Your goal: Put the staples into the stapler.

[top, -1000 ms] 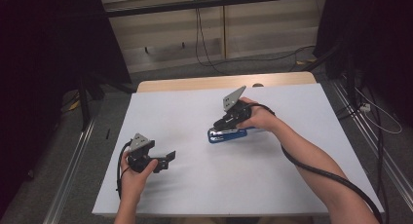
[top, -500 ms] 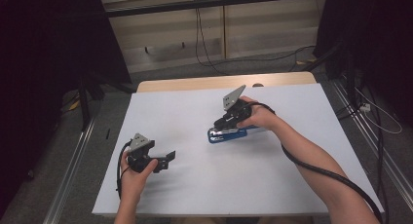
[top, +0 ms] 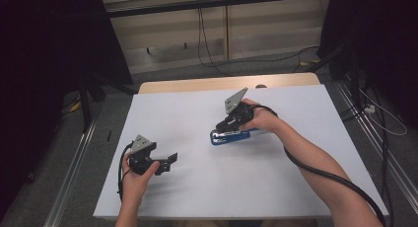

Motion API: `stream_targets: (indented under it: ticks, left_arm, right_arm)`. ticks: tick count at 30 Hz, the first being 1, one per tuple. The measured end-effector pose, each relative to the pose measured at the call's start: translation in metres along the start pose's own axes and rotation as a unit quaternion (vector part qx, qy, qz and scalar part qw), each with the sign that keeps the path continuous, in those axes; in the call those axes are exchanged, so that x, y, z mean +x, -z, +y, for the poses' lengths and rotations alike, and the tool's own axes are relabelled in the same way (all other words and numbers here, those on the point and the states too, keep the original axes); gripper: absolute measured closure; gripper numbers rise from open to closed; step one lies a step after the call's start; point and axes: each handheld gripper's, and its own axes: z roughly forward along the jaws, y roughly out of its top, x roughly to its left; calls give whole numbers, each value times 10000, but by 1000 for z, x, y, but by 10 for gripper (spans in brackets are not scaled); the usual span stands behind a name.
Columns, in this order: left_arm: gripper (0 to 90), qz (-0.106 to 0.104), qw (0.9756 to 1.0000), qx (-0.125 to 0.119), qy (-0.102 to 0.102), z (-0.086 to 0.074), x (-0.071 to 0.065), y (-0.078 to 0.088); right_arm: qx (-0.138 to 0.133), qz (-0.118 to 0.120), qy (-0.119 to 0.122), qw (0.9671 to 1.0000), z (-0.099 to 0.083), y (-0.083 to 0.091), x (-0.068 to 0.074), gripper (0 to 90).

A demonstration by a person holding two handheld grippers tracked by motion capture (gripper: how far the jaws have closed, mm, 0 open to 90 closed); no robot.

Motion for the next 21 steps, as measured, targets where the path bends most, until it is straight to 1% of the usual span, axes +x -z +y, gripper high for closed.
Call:
stream_targets:
  ticks: [2, 3, 9, 14, 18, 19, 20, 21]
  left_arm:
    - [52, -10, 10000, 8, -1, 0, 0, 0]
    - [52, -6, 10000, -3, 4, 0, 0, 0]
    - [52, 9, 10000, 4, 1, 0, 0, 0]
    - [52, -24, 10000, 11, 2, 0, 0, 0]
    - [52, -35, 10000, -38, 46, 1, -1, -1]
    - [52, -36, 10000, -41, 41, 1, -1, -1]
    - [52, -48, 10000, -37, 22, 1, -1, -1]
    - [52, -65, 10000, -31, 10, 1, -2, -2]
  right_arm:
    - [1, 5, -20, 10000, 0, 0, 0, 789]
    - [4, 6, 10, 10000, 0, -1, 0, 787]
    - [11, 12, -45, 10000, -1, -2, 0, 768]
    - [-11, -51, -128, 9999, -3, 0, 1, 733]
    - [-102, -108, -196, 9997, -4, 3, 1, 708]
    - [-134, -129, -223, 9996, -4, 5, 1, 690]
    - [-209, -201, -358, 9989, -6, 9, 3, 631]
    - [-259, -219, -426, 9985, -7, 11, 4, 630]
